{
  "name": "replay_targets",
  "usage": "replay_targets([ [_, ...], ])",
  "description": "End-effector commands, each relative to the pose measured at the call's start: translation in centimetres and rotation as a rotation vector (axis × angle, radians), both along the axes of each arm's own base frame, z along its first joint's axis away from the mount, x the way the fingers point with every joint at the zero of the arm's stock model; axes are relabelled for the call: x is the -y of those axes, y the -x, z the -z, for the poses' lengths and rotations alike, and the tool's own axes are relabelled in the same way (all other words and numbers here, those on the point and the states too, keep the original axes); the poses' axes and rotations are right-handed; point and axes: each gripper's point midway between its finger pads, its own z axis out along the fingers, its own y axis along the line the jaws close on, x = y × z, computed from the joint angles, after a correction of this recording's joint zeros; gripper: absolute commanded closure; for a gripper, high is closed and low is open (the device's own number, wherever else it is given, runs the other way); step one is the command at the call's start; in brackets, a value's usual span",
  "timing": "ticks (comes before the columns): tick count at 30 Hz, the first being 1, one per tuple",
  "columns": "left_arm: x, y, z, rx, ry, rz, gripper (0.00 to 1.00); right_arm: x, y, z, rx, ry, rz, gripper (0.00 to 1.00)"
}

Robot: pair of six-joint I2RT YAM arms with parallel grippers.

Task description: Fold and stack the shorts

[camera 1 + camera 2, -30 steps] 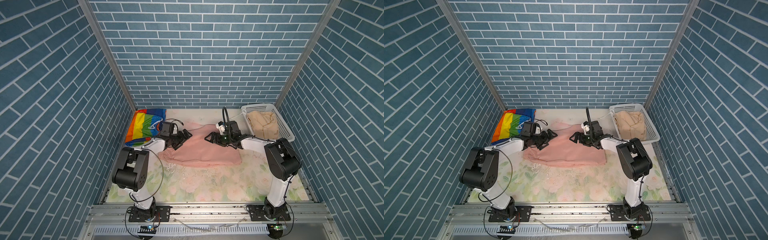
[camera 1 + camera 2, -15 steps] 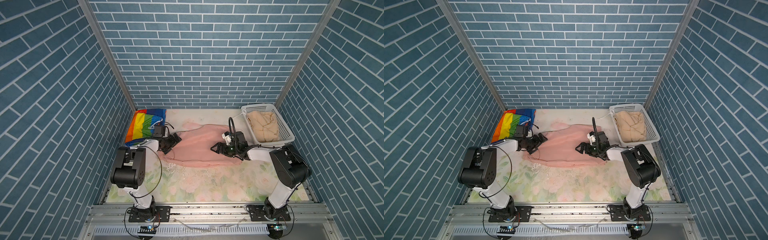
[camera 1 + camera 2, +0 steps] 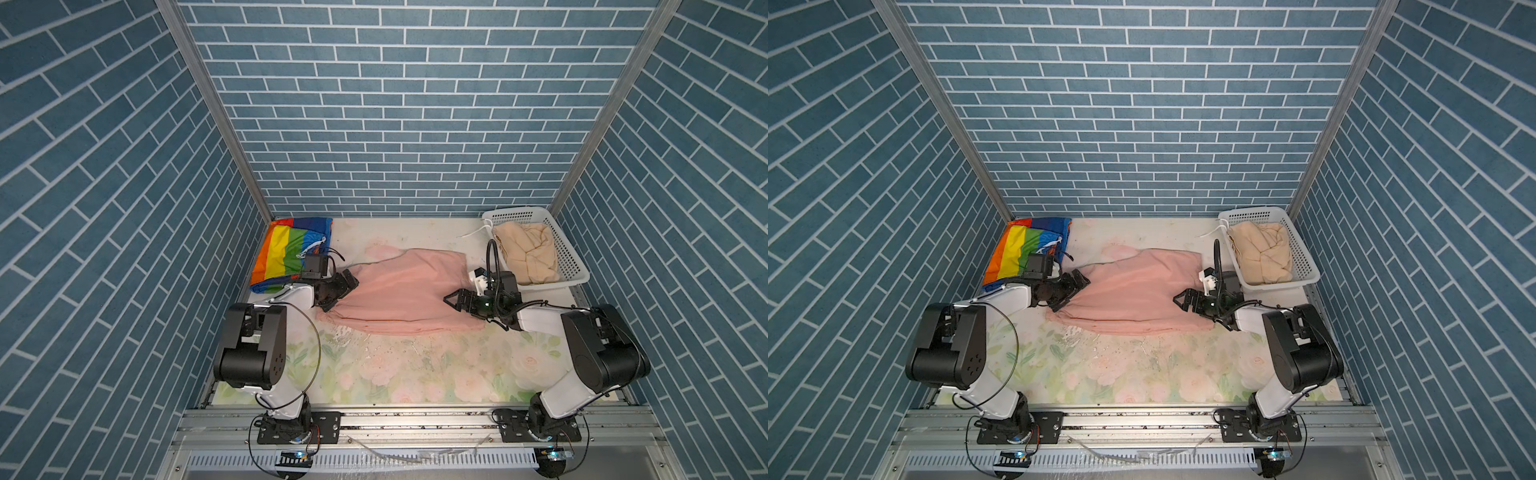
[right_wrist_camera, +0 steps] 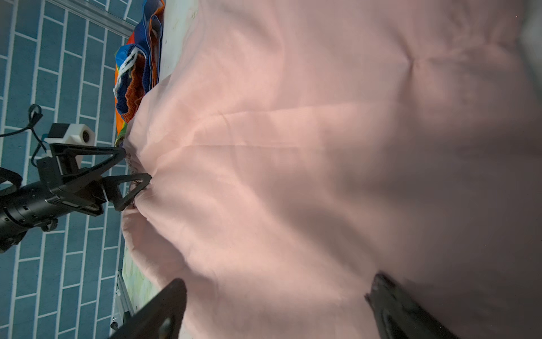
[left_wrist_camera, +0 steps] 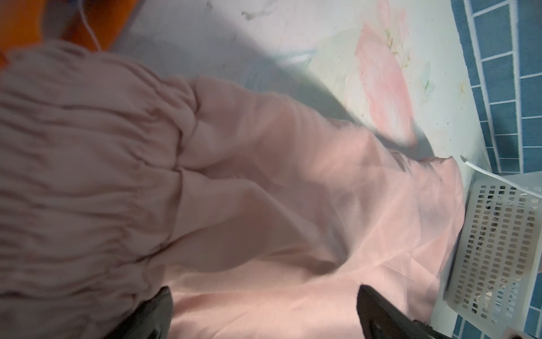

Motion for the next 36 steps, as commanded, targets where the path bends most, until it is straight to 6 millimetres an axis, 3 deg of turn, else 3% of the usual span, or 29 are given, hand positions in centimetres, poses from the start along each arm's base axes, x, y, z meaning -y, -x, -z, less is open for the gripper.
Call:
replay_targets([
  [1, 1.8, 3.3, 3.0, -0.104, -0.006, 0.027, 0.0, 3.7, 4.1, 5.4, -0.211, 0.138, 0.06, 0.01],
  [5, 3.3, 4.8, 3.4, -0.122, -0.008, 0.06, 0.0, 3.5, 3.6, 4.2, -0.205, 0.112, 0.072, 0.01],
  [8, 2.8, 3.8, 1.2, -0.075, -0.031, 0.058, 0.01, 3.3, 2.7, 1.9, -0.153, 0.1, 0.074, 0.01],
  [11, 2.8, 1.8, -3.2, 0.019, -0.057, 0.071, 0.0, 2.6, 0.7, -2.2, -0.07, 0.072, 0.066, 0.01],
  [14, 4.1, -1.3, -7.5, 0.119, 0.006, 0.068, 0.0, 0.5, -2.2, -6.2, 0.015, 0.006, 0.062, 0.02],
  [17, 7.0, -4.4, -8.9, 0.143, 0.155, 0.074, 0.0, -3.5, -5.5, -9.4, 0.094, -0.081, 0.037, 0.01],
  [20, 8.8, -6.4, -8.3, 0.131, 0.272, 0.041, 0.01, -7.4, -9.2, -11.4, 0.147, -0.159, 0.028, 0.02],
  [26, 9.0, -7.4, -6.2, 0.089, 0.266, 0.034, 0.0, -14.2, -15.5, -13.0, 0.138, -0.426, 0.054, 0.01],
  [30, 7.3, -7.9, -4.1, 0.054, 0.218, 0.02, 0.0, -18.8, -16.6, -12.6, 0.106, -0.492, 0.023, 0.01],
  [31, 6.7, -8.0, -3.7, 0.043, 0.209, 0.01, 0.01, -19.9, -16.7, -11.1, 0.082, -0.488, 0.016, 0.01],
  [36, 3.6, -8.2, -1.6, 0.006, 0.182, -0.033, 0.0, -23.5, -16.5, -8.2, 0.026, -0.526, 0.012, 0.01],
])
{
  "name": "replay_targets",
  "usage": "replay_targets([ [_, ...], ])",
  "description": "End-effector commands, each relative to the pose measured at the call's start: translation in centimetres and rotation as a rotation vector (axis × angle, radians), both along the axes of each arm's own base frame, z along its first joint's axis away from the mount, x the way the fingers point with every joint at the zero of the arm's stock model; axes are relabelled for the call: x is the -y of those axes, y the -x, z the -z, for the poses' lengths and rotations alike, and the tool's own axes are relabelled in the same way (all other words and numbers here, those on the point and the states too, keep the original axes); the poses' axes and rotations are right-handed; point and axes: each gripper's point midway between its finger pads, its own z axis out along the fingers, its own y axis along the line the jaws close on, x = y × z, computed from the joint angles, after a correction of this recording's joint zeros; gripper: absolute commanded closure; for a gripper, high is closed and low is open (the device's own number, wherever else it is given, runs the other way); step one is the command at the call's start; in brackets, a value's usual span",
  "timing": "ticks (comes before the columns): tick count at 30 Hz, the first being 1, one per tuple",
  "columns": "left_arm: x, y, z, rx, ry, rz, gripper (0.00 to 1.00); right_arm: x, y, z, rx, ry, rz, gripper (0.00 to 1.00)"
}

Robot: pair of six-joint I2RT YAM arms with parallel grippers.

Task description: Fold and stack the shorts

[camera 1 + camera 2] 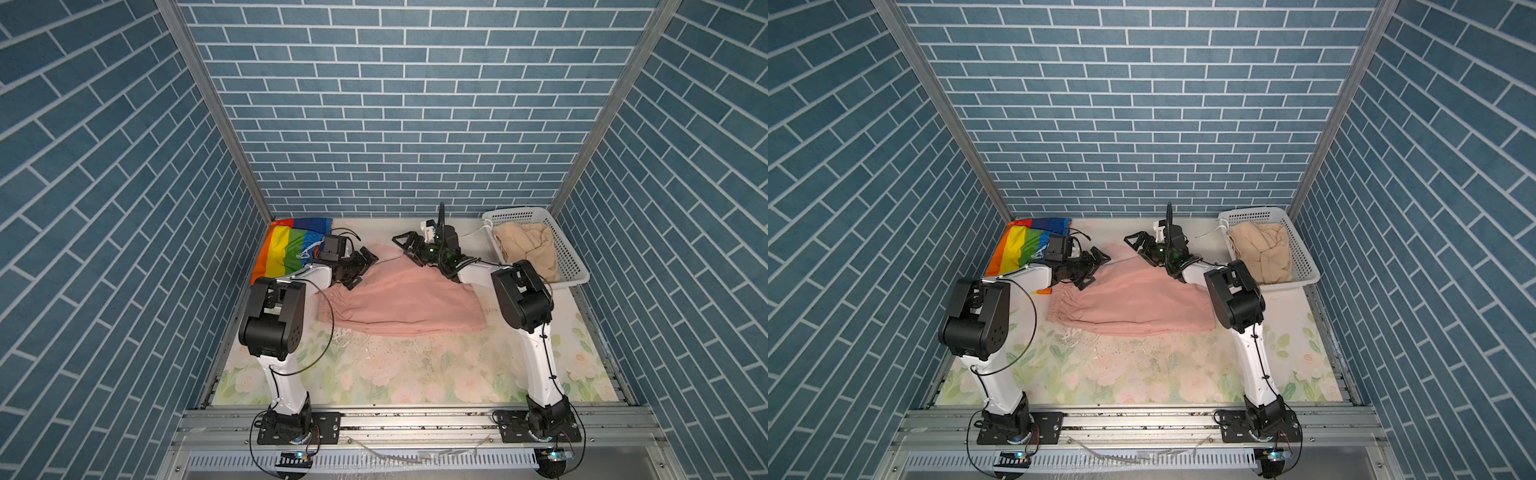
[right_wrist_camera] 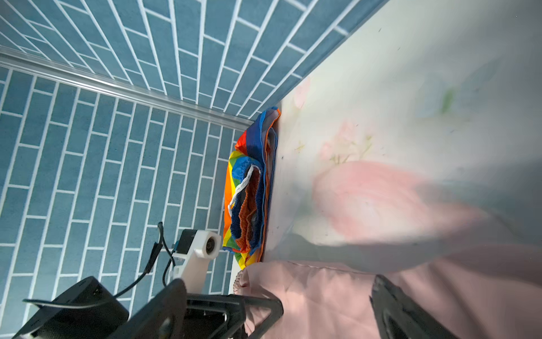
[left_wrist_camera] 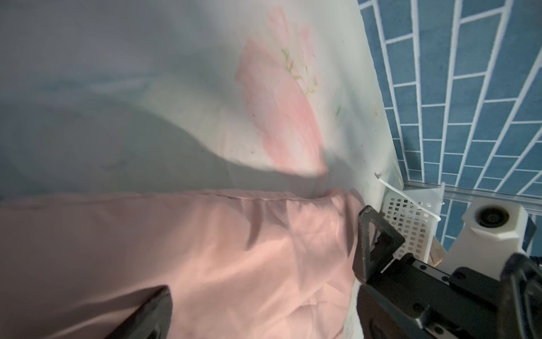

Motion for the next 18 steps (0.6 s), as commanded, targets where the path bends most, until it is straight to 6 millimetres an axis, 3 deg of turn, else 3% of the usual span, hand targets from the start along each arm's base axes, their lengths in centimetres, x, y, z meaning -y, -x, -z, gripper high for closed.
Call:
replay_targets([
  [1, -2.1, -0.1, 1.4, -0.031, -0.032, -0.013, 0.01, -2.5, -0.1, -0.7, -0.019, -0.104, 0.004, 0.01],
  [5, -2.7, 0.0, 3.1, -0.066, -0.043, -0.01, 0.0, -4.2, -0.3, 1.8, -0.051, -0.105, 0.004, 0.01],
  [8, -3.0, 0.3, 4.4, -0.093, -0.045, -0.013, 0.0, -4.3, -0.7, 3.9, -0.056, -0.087, 0.01, 0.01],
  [13, -4.0, 1.3, 5.5, -0.13, -0.058, -0.018, 0.0, -3.0, -2.9, 6.9, -0.047, -0.016, 0.031, 0.01],
  [18, -5.1, 2.5, 5.6, -0.154, -0.076, -0.021, 0.0, 0.4, -5.4, 9.4, -0.052, 0.09, 0.057, 0.01],
])
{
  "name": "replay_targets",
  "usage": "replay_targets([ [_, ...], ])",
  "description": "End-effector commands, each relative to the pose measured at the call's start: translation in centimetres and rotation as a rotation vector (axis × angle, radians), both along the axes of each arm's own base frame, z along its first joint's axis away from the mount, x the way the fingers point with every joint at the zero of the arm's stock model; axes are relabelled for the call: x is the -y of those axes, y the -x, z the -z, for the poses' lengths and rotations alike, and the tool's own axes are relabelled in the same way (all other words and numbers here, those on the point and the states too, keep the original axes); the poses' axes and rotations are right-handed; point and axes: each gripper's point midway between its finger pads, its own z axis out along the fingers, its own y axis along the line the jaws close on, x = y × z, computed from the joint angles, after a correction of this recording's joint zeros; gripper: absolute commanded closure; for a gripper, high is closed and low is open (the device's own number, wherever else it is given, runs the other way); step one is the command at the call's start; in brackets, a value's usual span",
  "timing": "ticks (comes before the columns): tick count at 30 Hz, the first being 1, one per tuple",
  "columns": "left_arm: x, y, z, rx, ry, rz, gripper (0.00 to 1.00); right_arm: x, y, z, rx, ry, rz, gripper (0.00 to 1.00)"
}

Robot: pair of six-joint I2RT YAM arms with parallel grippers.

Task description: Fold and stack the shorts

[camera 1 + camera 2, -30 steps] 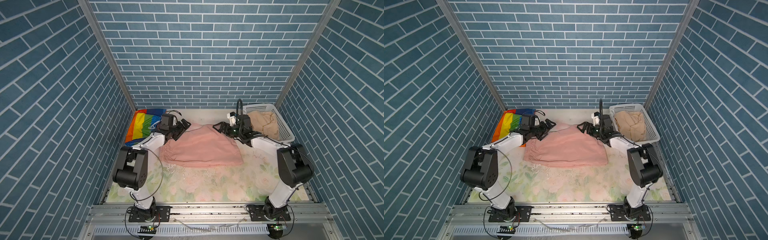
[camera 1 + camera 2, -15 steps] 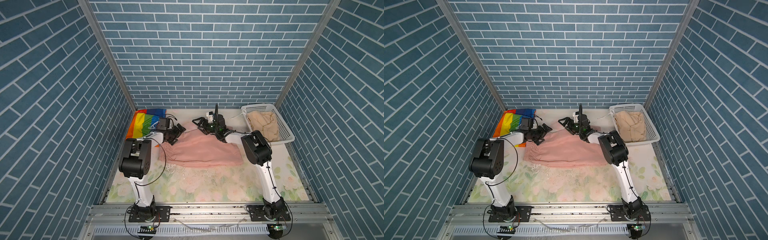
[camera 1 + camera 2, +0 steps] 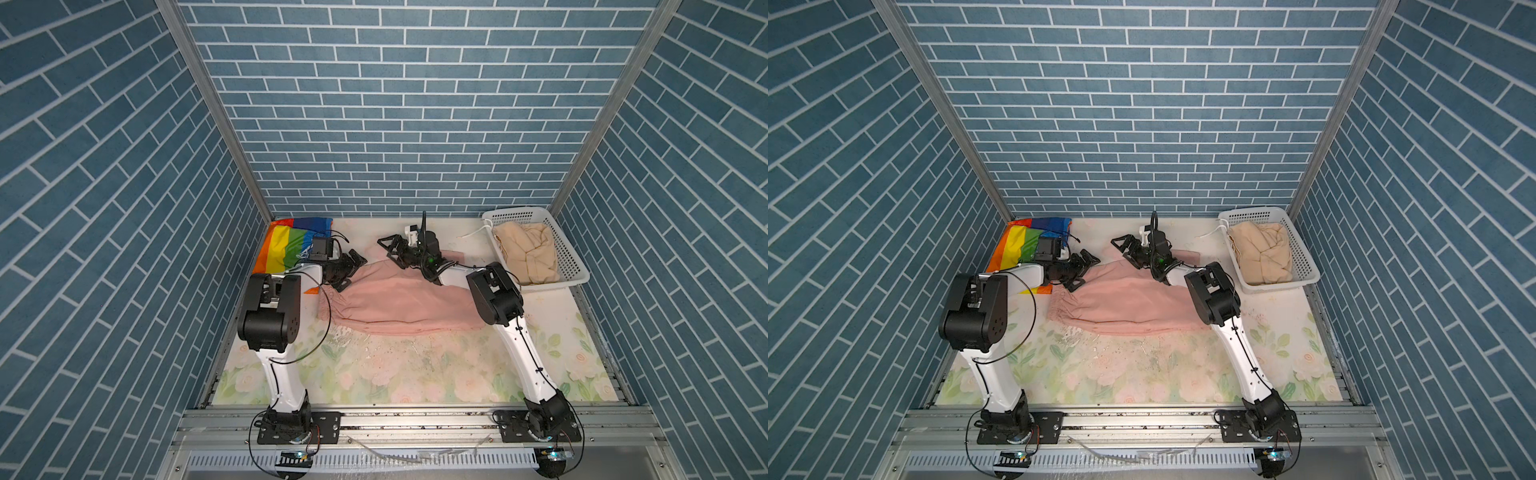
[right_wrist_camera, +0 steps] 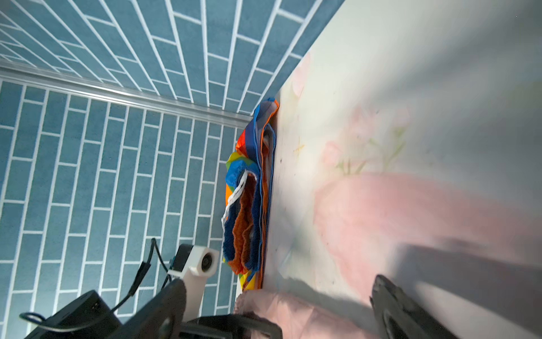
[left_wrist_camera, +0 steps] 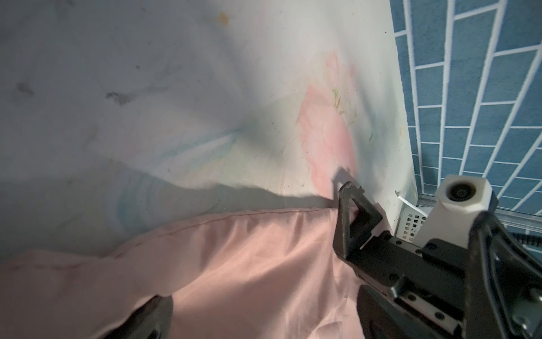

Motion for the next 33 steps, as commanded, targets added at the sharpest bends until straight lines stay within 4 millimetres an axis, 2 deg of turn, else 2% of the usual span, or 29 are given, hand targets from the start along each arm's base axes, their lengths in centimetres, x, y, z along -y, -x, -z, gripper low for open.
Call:
replay_targets([
  [1, -1.9, 3.0, 3.2, -0.127, -0.066, -0.013, 0.0, 4.5, -2.2, 5.5, -0.043, 0.142, 0.057, 0.01],
  [4, -2.0, 3.2, 3.0, -0.125, -0.077, -0.006, 0.0, 7.0, -3.6, 4.8, -0.034, 0.135, 0.086, 0.01],
  [6, -1.9, 2.9, 2.4, -0.114, -0.075, -0.001, 0.0, 8.7, -4.4, 3.4, -0.014, 0.139, 0.094, 0.01],
  [8, -1.5, 2.4, 0.8, -0.082, -0.064, 0.023, 0.01, 9.5, -4.7, 0.7, 0.027, 0.12, 0.074, 0.01],
  [10, -1.4, 1.9, -1.8, -0.042, -0.089, 0.063, 0.0, 9.9, -4.4, -2.4, 0.074, 0.097, 0.048, 0.01],
  [12, -2.3, 2.1, -5.0, 0.001, -0.186, 0.107, 0.0, 10.2, -3.0, -5.8, 0.121, 0.099, 0.013, 0.01],
  [14, -4.2, 2.8, -7.8, 0.023, -0.332, 0.132, 0.0, 10.8, -1.4, -8.0, 0.147, 0.133, -0.008, 0.01],
  [16, -5.8, 3.9, -9.3, 0.025, -0.451, 0.156, 0.0, 11.5, 0.5, -10.1, 0.169, 0.159, -0.023, 0.01],
  [17, -6.5, 4.5, -9.6, 0.018, -0.496, 0.168, 0.01, 12.1, 1.6, -10.1, 0.155, 0.192, -0.031, 0.01],
  [19, -7.3, 6.0, -8.9, -0.02, -0.547, 0.193, 0.0, 13.0, 3.6, -10.1, 0.141, 0.255, -0.052, 0.01],
  [24, -8.8, 9.7, -5.2, -0.127, -0.521, 0.197, 0.03, 14.8, 7.9, -9.6, 0.106, 0.344, -0.102, 0.01],
  [26, -9.1, 10.2, -4.2, -0.141, -0.517, 0.206, 0.13, 15.2, 9.0, -9.6, 0.103, 0.343, -0.105, 0.01],
  [27, -9.2, 10.4, -3.5, -0.154, -0.51, 0.211, 0.14, 15.3, 9.4, -9.7, 0.105, 0.34, -0.108, 0.01],
  [33, -9.0, 11.6, -0.1, -0.269, -0.492, 0.281, 0.12, 15.3, 11.8, -7.9, 0.058, 0.357, -0.16, 0.01],
])
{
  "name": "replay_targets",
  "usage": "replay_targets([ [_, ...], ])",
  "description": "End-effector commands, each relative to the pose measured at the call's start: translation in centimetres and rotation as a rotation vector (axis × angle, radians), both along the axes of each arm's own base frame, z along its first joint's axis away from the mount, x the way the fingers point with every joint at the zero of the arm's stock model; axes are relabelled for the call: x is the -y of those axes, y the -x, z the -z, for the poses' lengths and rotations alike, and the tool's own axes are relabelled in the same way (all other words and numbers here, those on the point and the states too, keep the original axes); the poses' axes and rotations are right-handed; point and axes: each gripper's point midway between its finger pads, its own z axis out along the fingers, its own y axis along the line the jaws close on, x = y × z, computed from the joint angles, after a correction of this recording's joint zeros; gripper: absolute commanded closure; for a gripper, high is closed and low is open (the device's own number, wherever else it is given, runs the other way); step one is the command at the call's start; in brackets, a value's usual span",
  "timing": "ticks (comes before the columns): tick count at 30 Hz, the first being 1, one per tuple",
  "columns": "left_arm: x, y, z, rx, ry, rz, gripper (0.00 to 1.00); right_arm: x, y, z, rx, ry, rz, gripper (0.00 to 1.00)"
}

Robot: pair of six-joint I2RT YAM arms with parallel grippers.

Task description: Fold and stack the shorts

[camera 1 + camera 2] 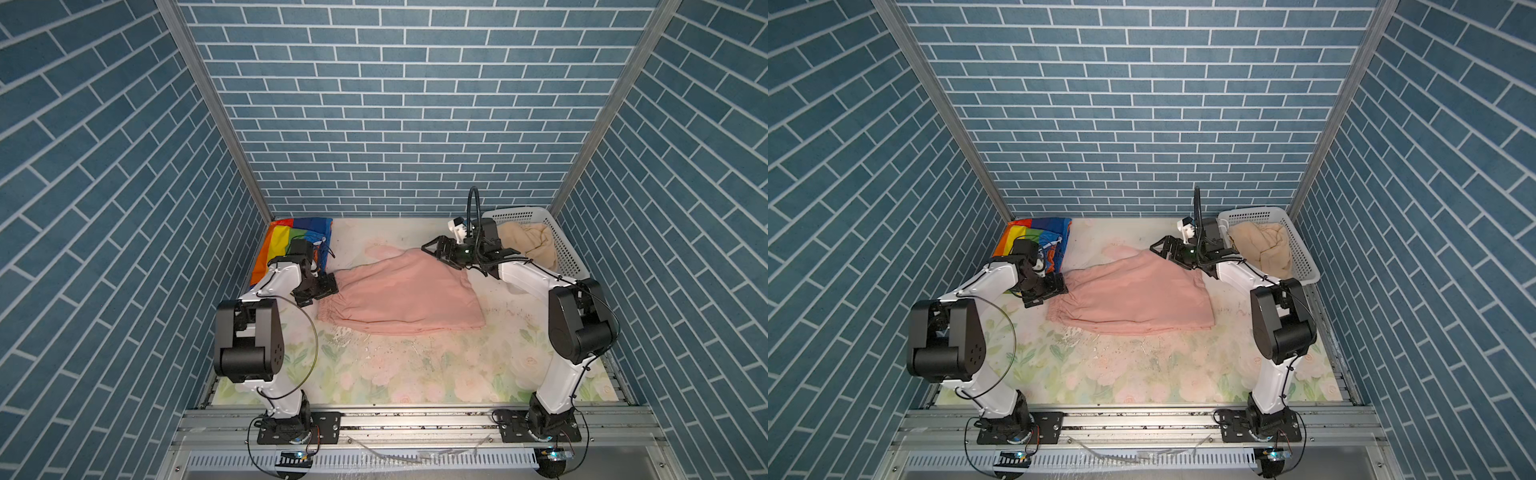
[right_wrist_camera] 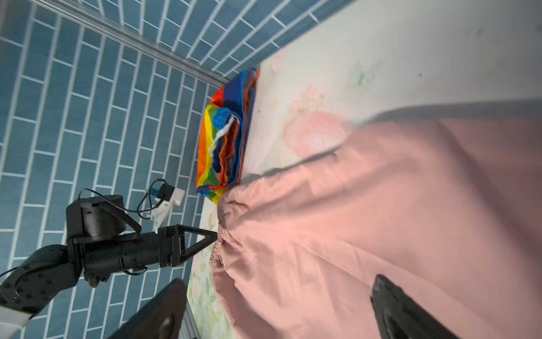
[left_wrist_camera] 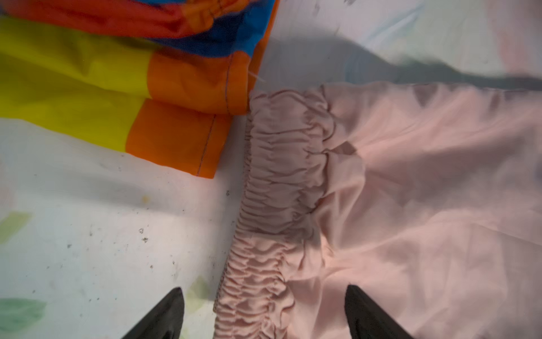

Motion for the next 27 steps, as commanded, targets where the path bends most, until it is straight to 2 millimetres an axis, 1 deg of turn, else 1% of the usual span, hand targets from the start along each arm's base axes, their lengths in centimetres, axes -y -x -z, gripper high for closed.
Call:
replay_targets([
  [1, 0.0, 1.0, 1.0, -0.054, -0.007, 0.042, 0.12, -0.2, 1.9, 0.5, 0.001, 0.03, -0.061, 0.01],
  [4, 0.0, 1.4, 2.3, -0.094, -0.007, 0.045, 0.12, -0.6, 3.2, 1.6, -0.012, 0.058, -0.081, 0.01],
  [7, 0.1, 1.7, 3.5, -0.131, -0.006, 0.049, 0.12, -1.1, 3.9, 2.4, -0.03, 0.061, -0.091, 0.01],
  [12, 0.1, 1.8, 4.9, -0.178, -0.008, 0.054, 0.13, -2.1, 4.4, 2.5, -0.03, 0.051, -0.105, 0.01],
  [15, 0.6, 1.6, 5.5, -0.193, 0.001, 0.06, 0.18, -2.4, 4.4, 2.4, -0.031, 0.041, -0.104, 0.01],
  [16, 0.8, 1.6, 5.6, -0.196, -0.001, 0.066, 0.22, -2.5, 4.4, 2.4, -0.031, 0.038, -0.103, 0.01],
  [17, 1.0, 1.6, 5.7, -0.201, -0.001, 0.074, 0.29, -2.6, 4.4, 2.4, -0.031, 0.036, -0.105, 0.01],
  [19, 1.3, 1.6, 5.7, -0.205, 0.006, 0.087, 0.4, -2.7, 4.4, 2.6, -0.036, 0.038, -0.103, 0.01],
  [20, 1.5, 1.7, 5.8, -0.208, 0.005, 0.095, 0.5, -2.8, 4.4, 2.6, -0.037, 0.037, -0.1, 0.01],
  [21, 1.6, 1.7, 5.7, -0.208, 0.002, 0.104, 0.64, -2.9, 4.4, 2.6, -0.039, 0.036, -0.1, 0.01],
  [22, 1.7, 1.6, 5.6, -0.204, 0.003, 0.112, 0.71, -3.0, 4.5, 2.6, -0.04, 0.036, -0.101, 0.01],
  [23, 1.8, 1.6, 5.4, -0.198, -0.003, 0.119, 0.7, -3.2, 4.6, 2.7, -0.041, 0.038, -0.103, 0.01],
  [25, 1.9, 1.5, 4.9, -0.189, -0.03, 0.136, 0.86, -3.4, 4.8, 2.9, -0.045, 0.043, -0.106, 0.01],
  [27, 2.1, 1.4, 4.2, -0.179, -0.043, 0.155, 0.94, -3.8, 5.2, 2.9, -0.049, 0.043, -0.116, 0.01],
])
